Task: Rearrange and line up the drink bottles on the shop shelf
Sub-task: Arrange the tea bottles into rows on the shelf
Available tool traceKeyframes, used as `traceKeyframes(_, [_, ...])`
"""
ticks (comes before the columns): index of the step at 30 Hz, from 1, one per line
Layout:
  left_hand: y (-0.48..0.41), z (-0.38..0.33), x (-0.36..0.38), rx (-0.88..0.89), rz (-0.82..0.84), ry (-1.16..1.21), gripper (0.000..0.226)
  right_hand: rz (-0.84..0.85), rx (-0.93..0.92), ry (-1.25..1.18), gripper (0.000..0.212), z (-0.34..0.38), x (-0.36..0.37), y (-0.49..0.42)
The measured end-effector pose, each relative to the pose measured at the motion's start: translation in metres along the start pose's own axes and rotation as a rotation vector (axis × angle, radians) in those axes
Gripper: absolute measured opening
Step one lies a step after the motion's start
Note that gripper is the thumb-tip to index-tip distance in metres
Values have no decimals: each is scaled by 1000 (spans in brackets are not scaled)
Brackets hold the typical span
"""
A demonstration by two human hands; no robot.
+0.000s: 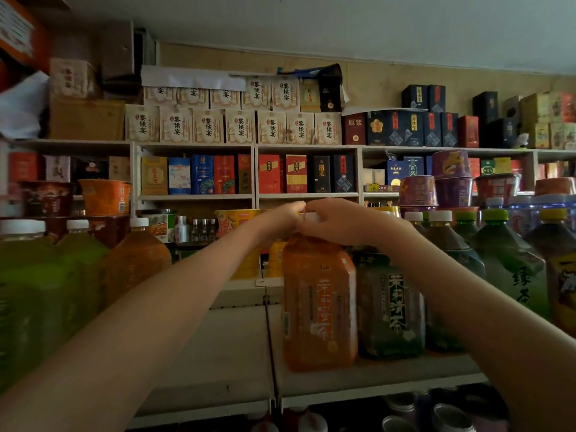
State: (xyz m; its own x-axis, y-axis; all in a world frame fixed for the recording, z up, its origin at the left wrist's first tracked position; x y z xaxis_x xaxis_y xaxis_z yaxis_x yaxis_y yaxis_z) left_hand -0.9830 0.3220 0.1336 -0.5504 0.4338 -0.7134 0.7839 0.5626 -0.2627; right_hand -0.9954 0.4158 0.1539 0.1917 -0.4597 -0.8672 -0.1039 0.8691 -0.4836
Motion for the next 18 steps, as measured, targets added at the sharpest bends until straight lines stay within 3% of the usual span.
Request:
traceKeyframes(6, [4,-1,2,25,23,-28,42,9,-19,15,23,1,1,0])
traceKeyframes(13, [3,5,2,-13,44,-20,55,-35,-5,-26,21,-2,1,0])
traceKeyframes(18, [12,14,-4,-70,-6,77,39,-23,49,-5,27,-3,0,3])
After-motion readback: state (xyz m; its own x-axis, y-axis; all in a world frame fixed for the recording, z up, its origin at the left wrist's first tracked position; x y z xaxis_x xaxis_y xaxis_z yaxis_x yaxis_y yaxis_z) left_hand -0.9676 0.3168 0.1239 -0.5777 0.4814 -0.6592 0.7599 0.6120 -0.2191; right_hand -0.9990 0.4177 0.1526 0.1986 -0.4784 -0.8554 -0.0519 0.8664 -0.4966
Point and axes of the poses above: each hand's wrist, its own y-axis away from the middle knuckle, its own x-axis out of the palm, z = x × y, the point moved 9 cm from there along -y, towards the middle knuckle, and after that the axes turned 4 degrees about -x, right-handed, at the moved point
